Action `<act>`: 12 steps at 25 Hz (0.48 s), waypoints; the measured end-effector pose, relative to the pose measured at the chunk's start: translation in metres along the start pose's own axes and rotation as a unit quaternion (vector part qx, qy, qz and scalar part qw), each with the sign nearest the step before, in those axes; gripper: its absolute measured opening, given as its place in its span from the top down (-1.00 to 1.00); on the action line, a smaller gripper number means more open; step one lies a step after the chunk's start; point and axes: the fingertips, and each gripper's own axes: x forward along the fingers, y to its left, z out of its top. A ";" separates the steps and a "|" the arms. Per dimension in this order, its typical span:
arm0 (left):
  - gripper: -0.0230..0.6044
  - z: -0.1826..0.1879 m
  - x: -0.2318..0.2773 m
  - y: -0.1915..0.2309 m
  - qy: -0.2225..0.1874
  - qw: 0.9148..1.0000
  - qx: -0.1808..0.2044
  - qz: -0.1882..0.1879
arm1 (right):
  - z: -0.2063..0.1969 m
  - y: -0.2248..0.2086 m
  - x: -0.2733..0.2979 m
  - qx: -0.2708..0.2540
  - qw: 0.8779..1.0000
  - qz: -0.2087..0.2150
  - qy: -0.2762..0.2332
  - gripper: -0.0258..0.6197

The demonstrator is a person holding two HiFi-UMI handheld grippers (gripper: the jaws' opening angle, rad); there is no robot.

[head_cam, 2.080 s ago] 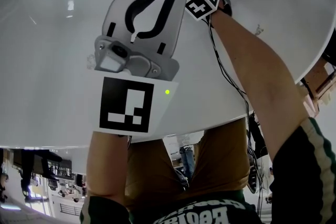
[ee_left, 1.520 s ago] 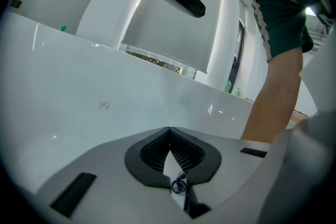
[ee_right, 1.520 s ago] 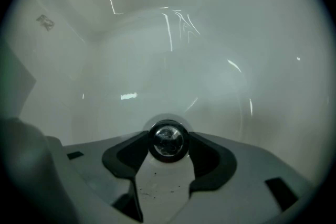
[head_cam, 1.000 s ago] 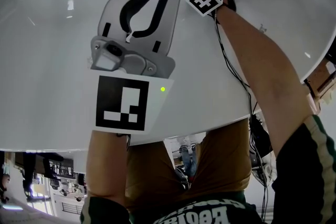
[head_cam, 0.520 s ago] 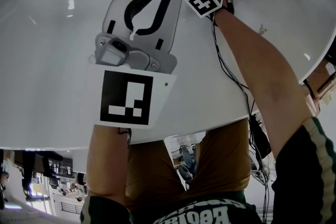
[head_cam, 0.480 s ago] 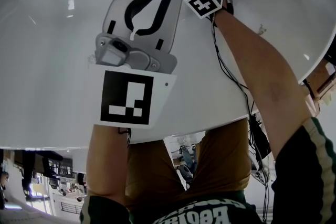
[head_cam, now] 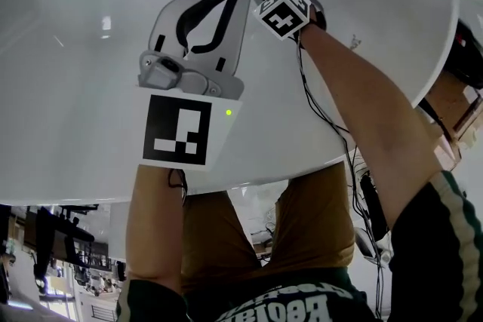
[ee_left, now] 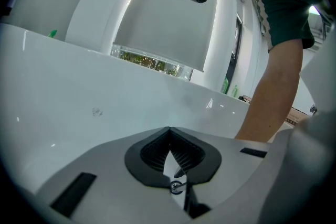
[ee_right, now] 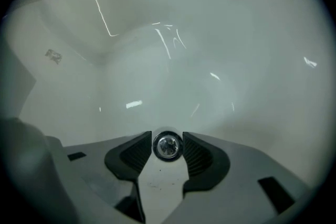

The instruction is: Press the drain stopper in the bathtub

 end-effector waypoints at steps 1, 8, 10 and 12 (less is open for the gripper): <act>0.91 0.006 -0.001 -0.002 -0.001 1.000 0.001 0.002 | 0.003 -0.001 -0.008 -0.001 1.000 0.000 -0.005 0.33; 0.91 0.055 -0.018 -0.029 -0.017 1.000 0.006 -0.001 | 0.015 0.011 -0.074 -0.022 0.999 0.009 -0.026 0.32; 0.91 0.069 -0.026 -0.038 -0.020 1.000 0.008 -0.001 | 0.022 0.015 -0.095 -0.029 0.999 0.012 -0.039 0.32; 0.91 0.081 -0.035 -0.046 -0.019 1.000 0.006 0.001 | 0.028 0.018 -0.116 -0.038 0.998 0.010 -0.052 0.32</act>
